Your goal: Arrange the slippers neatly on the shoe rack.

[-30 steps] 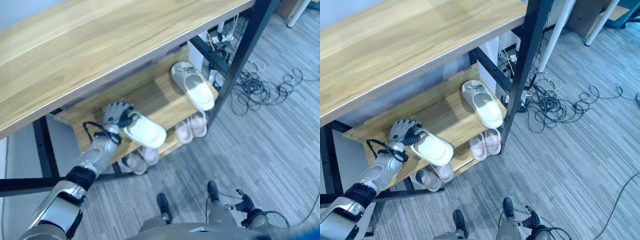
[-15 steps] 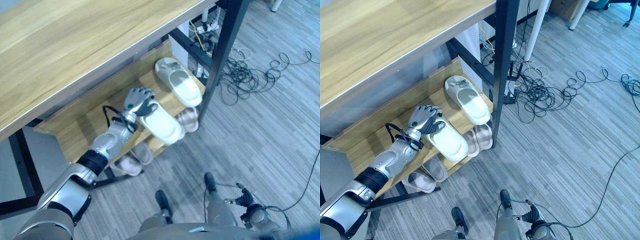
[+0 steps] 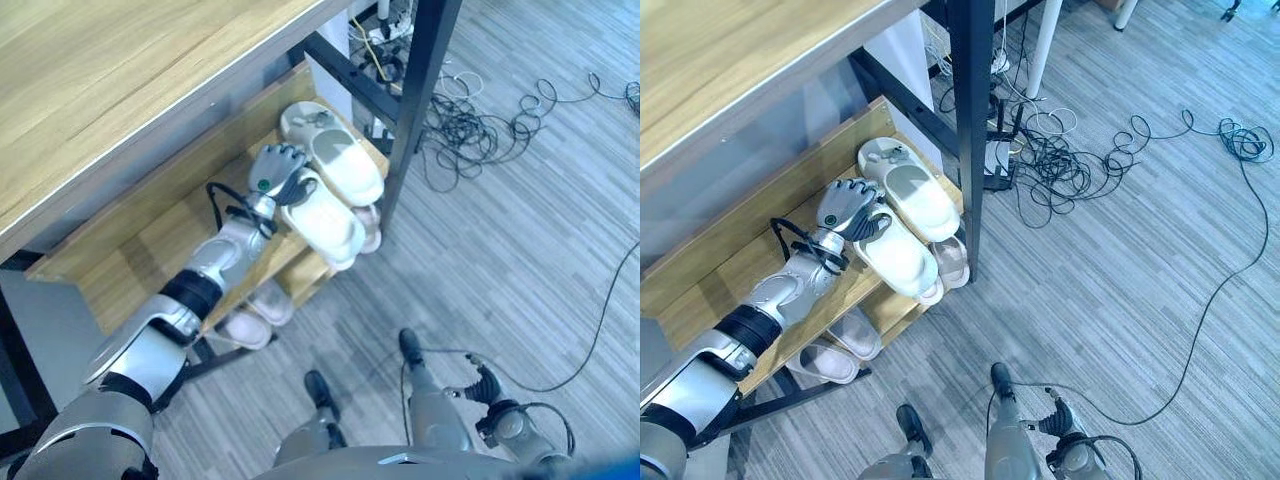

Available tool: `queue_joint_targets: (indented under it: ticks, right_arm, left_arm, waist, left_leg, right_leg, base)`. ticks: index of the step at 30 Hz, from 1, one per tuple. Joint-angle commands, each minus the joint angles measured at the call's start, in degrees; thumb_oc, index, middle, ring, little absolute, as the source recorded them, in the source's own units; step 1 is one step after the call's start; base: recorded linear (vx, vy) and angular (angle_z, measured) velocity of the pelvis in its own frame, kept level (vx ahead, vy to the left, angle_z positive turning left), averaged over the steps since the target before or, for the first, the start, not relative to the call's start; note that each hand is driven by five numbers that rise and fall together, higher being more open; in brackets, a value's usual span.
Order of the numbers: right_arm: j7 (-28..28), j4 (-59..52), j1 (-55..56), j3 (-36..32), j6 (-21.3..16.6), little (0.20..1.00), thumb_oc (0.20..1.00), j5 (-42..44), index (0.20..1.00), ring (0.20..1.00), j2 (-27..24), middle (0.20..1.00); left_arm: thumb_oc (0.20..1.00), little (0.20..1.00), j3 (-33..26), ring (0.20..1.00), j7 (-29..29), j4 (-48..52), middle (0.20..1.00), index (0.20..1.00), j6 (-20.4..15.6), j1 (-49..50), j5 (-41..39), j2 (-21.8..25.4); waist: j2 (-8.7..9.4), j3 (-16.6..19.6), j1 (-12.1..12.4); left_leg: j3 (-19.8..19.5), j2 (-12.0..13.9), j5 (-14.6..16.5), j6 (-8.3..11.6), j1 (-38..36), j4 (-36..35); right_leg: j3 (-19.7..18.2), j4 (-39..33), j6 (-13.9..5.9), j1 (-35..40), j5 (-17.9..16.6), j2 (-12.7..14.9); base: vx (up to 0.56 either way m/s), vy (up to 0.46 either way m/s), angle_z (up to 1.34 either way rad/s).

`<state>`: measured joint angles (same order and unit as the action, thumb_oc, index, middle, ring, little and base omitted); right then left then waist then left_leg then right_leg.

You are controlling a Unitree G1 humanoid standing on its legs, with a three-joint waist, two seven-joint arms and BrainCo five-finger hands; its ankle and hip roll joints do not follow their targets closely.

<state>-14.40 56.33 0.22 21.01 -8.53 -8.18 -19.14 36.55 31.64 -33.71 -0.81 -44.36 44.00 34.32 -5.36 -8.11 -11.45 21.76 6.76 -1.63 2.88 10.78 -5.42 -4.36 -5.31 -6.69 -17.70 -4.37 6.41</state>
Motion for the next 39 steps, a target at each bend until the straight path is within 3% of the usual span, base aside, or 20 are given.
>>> queue_joint_targets:
  ticks: [1,13,23,30,33,36,39]
  right_arm:
    - [-1.25,0.10,1.64,2.13,-1.37,1.000,1.000,-0.38,1.000,1.000,-3.00,1.000]
    - [-1.99,-2.81,2.96,2.78,-2.36,1.000,1.000,-0.28,1.000,1.000,-3.13,1.000]
    - [-2.14,-4.90,3.76,2.74,-2.80,1.000,1.000,-0.30,1.000,1.000,-3.39,1.000]
    - [-2.24,-4.79,3.92,2.84,-3.03,1.000,1.000,-0.18,1.000,1.000,-3.18,1.000]
    - [-3.03,-1.54,1.21,2.82,-3.10,1.000,1.000,0.31,1.000,1.000,-3.27,1.000]
    - [-3.22,-0.55,0.96,2.94,-3.06,1.000,1.000,0.41,1.000,1.000,-3.27,1.000]
    - [-3.48,0.10,-0.55,3.57,-3.18,1.000,1.000,1.02,1.000,1.000,-3.49,1.000]
  left_arm:
    - [0.200,0.200,-0.61,0.200,1.33,-5.51,0.200,0.200,1.01,-5.35,2.17,-2.30]
    - [0.200,0.200,1.27,0.200,2.26,-10.35,0.200,0.200,3.02,-8.51,3.29,-1.58]
    - [0.200,0.200,-1.27,0.200,4.19,-8.76,0.200,0.200,4.56,-8.76,2.87,1.88]
    - [0.200,0.200,-2.95,0.200,6.29,-8.81,0.200,0.200,5.22,-8.10,2.22,2.59]
    - [0.200,0.200,-5.52,0.200,9.11,-8.07,0.200,0.200,7.16,-6.10,2.71,1.49]
    - [0.200,0.200,-4.39,0.200,8.72,-9.86,0.200,0.200,7.43,-7.21,2.83,1.52]
    - [0.200,0.200,0.63,0.200,7.17,-12.95,0.200,0.200,7.22,-13.30,3.89,2.92]
  waist:
    - [-1.42,0.54,-0.91]
    - [-0.91,-0.22,-0.59]
    - [-0.34,-0.04,-0.20]
    - [-0.11,0.01,-0.12]
    - [-0.02,0.09,0.31]
    - [-0.07,0.07,0.29]
    - [-0.27,-0.44,0.14]
  left_leg:
    - [-4.47,5.23,-3.23,5.96,1.25,0.42]
    - [-5.25,5.53,-3.15,6.03,2.09,0.42]
    - [-5.63,5.87,-3.20,6.29,2.34,0.42]
    - [-5.67,5.93,-3.41,6.32,2.43,0.42]
    - [-5.90,5.85,-3.46,6.21,2.64,0.42]
    - [-5.74,5.91,-3.38,6.21,2.59,0.42]
    - [-5.80,6.05,-3.57,6.24,3.50,0.42]
  right_leg:
    - [1.89,1.97,-3.50,-2.42,0.03,0.42]
    - [2.68,2.43,-3.50,-3.20,0.31,0.40]
    - [3.33,2.51,-3.40,-3.31,0.52,0.20]
    - [3.35,2.67,-3.26,-3.48,0.43,0.08]
    - [3.67,2.96,-3.09,-3.68,0.75,0.07]
    - [3.71,3.13,-3.13,-3.86,0.72,0.05]
    - [3.80,3.48,-3.36,-4.88,0.55,0.09]
  base:
    - [0.00,0.000,0.00]
    - [0.01,-0.001,0.00]
    - [0.01,0.001,0.00]
    - [0.00,0.000,0.00]
    - [0.00,0.000,0.00]
    - [0.01,0.002,0.01]
    - [0.00,0.002,-0.02]
